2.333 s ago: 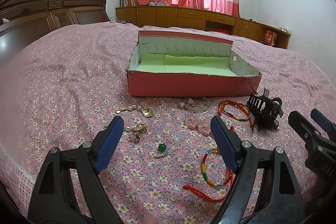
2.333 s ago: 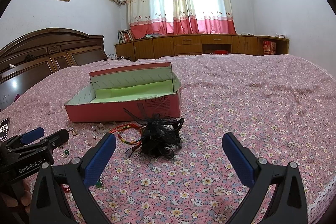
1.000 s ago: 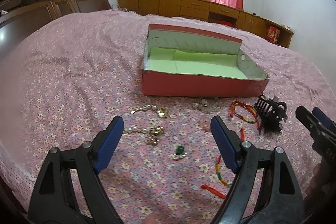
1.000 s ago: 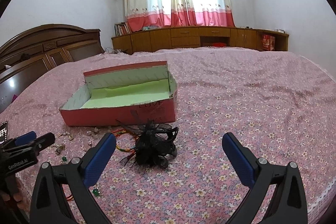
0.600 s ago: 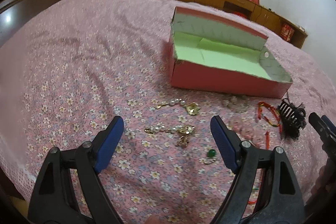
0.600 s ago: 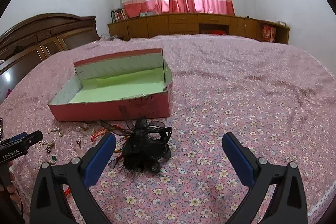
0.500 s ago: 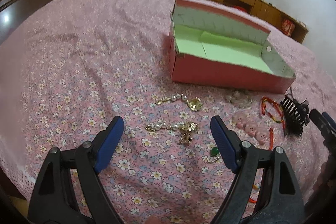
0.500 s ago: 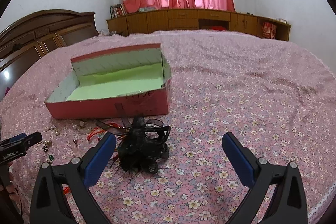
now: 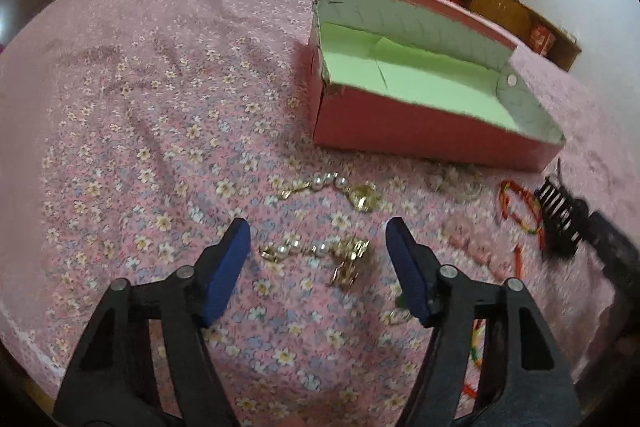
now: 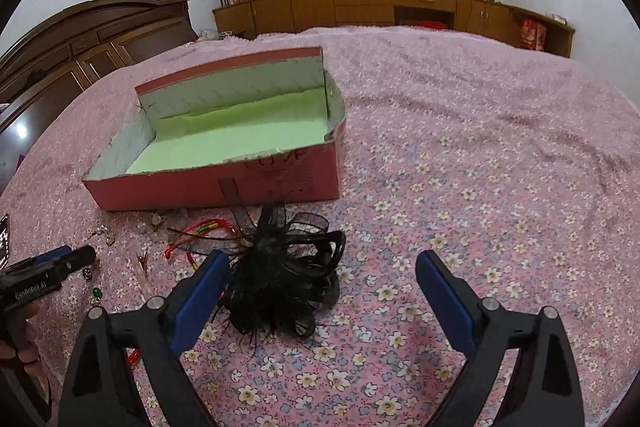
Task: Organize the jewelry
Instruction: 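Grasp the gold pendant with the left tool while the right tool grasps the black feathered clip, then carry both items into the box and open both tools to release them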
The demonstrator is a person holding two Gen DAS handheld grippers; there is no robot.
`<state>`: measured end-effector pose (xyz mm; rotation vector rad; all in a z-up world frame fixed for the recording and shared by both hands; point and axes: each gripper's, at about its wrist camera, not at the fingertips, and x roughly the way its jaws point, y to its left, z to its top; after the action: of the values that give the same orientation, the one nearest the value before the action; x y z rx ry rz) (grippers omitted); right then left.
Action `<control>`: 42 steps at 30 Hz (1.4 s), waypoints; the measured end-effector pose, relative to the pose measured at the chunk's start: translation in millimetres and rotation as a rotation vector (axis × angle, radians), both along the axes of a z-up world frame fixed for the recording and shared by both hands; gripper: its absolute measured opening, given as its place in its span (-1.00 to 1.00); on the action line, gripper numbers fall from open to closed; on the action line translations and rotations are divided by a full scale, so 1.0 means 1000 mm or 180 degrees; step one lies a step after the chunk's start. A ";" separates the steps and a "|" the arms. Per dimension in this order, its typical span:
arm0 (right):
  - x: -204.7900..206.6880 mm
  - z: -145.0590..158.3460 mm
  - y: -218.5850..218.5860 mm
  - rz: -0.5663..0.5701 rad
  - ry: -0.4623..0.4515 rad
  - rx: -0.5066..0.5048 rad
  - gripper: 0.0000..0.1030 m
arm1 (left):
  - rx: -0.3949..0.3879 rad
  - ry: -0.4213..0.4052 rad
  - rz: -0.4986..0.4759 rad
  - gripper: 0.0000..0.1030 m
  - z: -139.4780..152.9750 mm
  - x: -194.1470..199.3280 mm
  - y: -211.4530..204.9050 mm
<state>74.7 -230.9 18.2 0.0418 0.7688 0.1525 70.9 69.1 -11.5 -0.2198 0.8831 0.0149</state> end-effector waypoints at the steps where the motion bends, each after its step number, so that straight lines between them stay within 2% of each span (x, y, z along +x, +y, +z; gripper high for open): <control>1: 0.001 -0.001 0.000 -0.0005 0.0022 0.0011 0.79 | -0.0040 -0.0006 -0.0008 0.18 0.001 0.004 0.001; 5: 0.005 -0.005 0.001 0.0006 0.0075 0.0026 0.74 | -0.0018 0.0052 -0.0069 0.12 -0.004 0.018 -0.004; 11: 0.011 -0.012 0.004 0.0072 0.0159 0.0051 0.57 | 0.0150 0.0050 -0.0190 0.06 -0.013 0.031 -0.015; 17: 0.015 -0.021 0.006 0.0132 0.0262 0.0094 0.39 | 0.0295 0.0073 -0.0235 -0.10 -0.019 0.040 -0.026; 20: 0.016 -0.022 0.005 0.0127 0.0270 0.0127 0.26 | 0.0314 0.0046 -0.0240 -0.41 -0.018 0.039 -0.030; 22: 0.016 -0.022 0.003 0.0125 0.0267 0.0158 0.08 | 0.0277 0.0041 -0.0238 -0.77 -0.016 0.037 -0.028; 23: 0.016 -0.021 0.002 0.0129 0.0272 0.0172 0.08 | 0.0240 0.0039 -0.0239 -0.83 -0.015 0.034 -0.026; 24: 0.015 -0.021 0.002 0.0134 0.0267 0.0188 0.08 | 0.0209 0.0028 -0.0240 -0.83 -0.015 0.020 -0.017; 34: 0.004 -0.007 -0.006 0.0127 0.0097 0.0289 0.04 | 0.0062 -0.0130 -0.0270 -0.84 0.003 -0.016 -0.002; 42: -0.006 0.008 -0.008 0.0140 -0.0053 0.0334 0.04 | 0.0062 -0.0348 -0.0342 -0.85 0.027 -0.044 0.006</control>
<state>68.4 -239.2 26.4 0.1232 0.7449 0.2346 26.8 74.7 15.8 -0.1532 0.7845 -0.0876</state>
